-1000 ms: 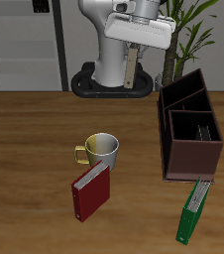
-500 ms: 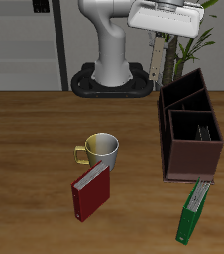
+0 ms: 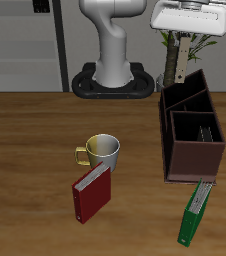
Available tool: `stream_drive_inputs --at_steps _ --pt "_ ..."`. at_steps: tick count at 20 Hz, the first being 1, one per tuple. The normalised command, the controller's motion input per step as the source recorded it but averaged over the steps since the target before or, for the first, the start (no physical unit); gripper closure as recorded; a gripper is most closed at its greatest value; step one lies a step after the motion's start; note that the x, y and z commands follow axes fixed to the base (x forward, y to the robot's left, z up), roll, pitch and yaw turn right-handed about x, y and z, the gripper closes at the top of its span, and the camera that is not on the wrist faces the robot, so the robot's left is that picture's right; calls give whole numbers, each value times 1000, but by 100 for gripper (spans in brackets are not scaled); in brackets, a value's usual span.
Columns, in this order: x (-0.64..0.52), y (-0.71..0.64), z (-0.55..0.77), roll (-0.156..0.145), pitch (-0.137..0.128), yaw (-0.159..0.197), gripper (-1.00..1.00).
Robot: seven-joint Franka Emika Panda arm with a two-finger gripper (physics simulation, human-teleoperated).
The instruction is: Place the left yellow book into the left desk caddy's right compartment and place the right yellow book into the left desk caddy's right compartment and place the red book into the left desk caddy's left compartment
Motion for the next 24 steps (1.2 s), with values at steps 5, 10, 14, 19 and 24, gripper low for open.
stream_drive_inputs --at_steps 5,10,14,19,24 --pt "142 118 91 20 -22 0 100" --pt "221 41 -45 -6 30 -17 100" --pt "250 301 -4 61 -14 25 100" --pt "154 167 64 50 -34 20 100" --pt "216 90 -84 37 26 -4 100"
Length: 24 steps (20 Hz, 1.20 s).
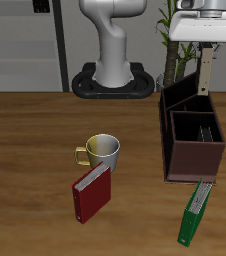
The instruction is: Place the left yellow book into the left desk caddy's right compartment and place the right yellow book into the left desk caddy's right compartment and place the red book into the left desk caddy's left compartment
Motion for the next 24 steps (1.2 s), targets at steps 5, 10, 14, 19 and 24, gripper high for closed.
stream_drive_inputs --at_steps 5,10,14,19,24 --pt "180 26 -108 52 20 24 100" --pt "118 -25 -217 12 23 19 100" --pt "101 -25 -153 -1 6 -6 100" --pt "12 -18 -134 20 2 5 100" --pt "-17 -250 -49 -12 -2 -8 100"
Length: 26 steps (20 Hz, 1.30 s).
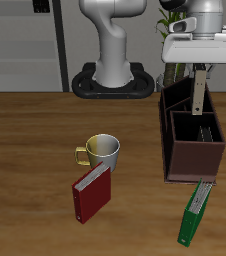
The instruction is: Place the left yellow book into the left desk caddy's right compartment and place the right yellow book into the left desk caddy's right compartment and place the red book into the left desk caddy's left compartment
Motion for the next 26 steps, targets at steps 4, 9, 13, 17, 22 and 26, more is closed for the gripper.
stream_drive_inputs --at_steps 4,9,13,17,22,26 --pt "-23 -281 36 -16 3 -26 100" --pt "68 -140 10 -5 2 8 100" --pt "82 62 -119 23 11 17 100" --pt "101 124 -199 21 26 -5 100" --pt "27 89 -171 19 19 2 100" --pt "14 39 -201 9 21 11 100"
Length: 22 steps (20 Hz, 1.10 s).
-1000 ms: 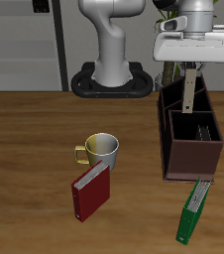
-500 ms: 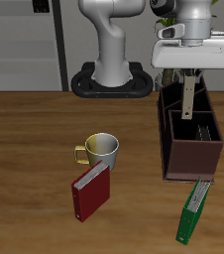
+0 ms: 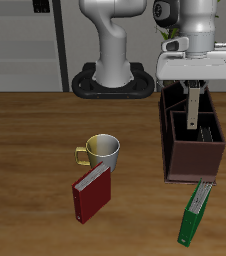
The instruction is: Place the left yellow book into the left desk caddy's right compartment and place the right yellow book into the left desk caddy's right compartment and place the red book into the left desk caddy's left compartment
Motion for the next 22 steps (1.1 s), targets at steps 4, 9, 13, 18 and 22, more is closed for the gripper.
stream_drive_inputs --at_steps 4,9,13,18,22 --pt "-9 69 -168 17 17 -3 100" --pt "44 -42 -167 -2 20 21 100" --pt "23 -34 -147 -5 19 2 100" --pt "34 4 -246 5 33 2 100" --pt "20 47 -130 9 21 5 100"
